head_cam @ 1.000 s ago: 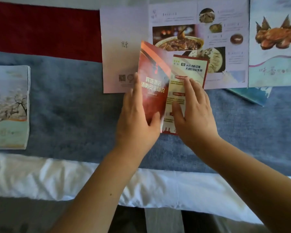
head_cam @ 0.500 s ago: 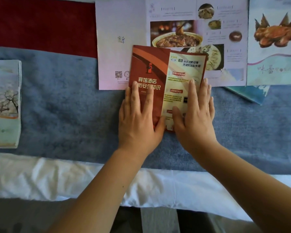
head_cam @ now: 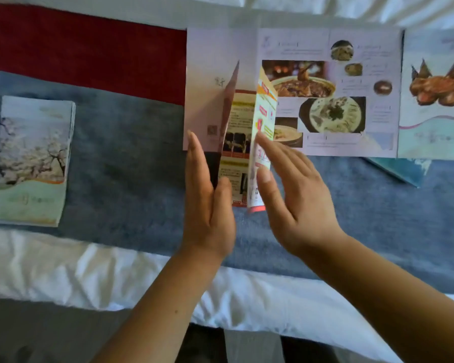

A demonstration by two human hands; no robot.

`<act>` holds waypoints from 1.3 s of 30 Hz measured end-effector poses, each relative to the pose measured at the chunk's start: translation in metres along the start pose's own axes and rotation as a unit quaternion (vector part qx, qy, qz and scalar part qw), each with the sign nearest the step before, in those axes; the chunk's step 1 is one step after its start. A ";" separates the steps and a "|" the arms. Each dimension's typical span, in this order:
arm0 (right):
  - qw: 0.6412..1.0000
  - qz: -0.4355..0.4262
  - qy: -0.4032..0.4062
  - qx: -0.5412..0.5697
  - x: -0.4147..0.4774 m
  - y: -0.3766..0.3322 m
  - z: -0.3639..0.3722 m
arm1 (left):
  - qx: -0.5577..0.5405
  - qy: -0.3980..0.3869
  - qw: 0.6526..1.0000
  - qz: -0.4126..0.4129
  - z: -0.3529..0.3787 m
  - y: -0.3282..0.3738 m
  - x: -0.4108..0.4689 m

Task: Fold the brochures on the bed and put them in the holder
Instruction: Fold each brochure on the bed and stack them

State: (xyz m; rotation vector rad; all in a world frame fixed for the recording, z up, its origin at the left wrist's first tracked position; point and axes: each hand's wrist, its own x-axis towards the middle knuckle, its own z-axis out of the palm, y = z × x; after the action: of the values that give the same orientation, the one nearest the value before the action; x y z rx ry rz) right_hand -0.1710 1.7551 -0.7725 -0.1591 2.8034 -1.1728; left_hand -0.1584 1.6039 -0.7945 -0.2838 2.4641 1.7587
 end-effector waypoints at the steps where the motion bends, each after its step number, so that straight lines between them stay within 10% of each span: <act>1: 0.997 0.001 -0.043 -0.070 0.003 -0.004 0.006 | -0.001 0.004 1.000 -0.007 -0.004 0.000 0.001; 5: 0.950 0.033 -0.204 -0.233 0.006 0.004 0.033 | 0.072 -0.049 0.995 0.039 -0.014 -0.007 0.007; 10: 0.968 0.160 0.010 -0.192 0.003 0.037 0.022 | 0.381 -0.164 0.905 0.097 0.005 -0.035 0.008; 13: 0.963 0.170 -0.001 -0.209 0.006 0.050 0.016 | 0.507 -0.174 0.838 0.102 0.021 -0.057 0.004; 27: 0.985 0.072 0.017 -0.155 0.017 0.036 0.045 | 0.409 -0.023 0.909 0.082 0.014 -0.044 0.003; 39: 0.984 -0.072 -0.116 -0.112 0.061 -0.042 0.111 | 0.465 0.026 0.884 -0.042 -0.076 -0.032 0.011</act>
State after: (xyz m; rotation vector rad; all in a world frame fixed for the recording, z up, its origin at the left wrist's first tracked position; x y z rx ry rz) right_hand -0.2148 1.6396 -0.8227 -0.4911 2.7430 -0.7975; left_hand -0.1607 1.5211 -0.8018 -0.3203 2.9173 0.3859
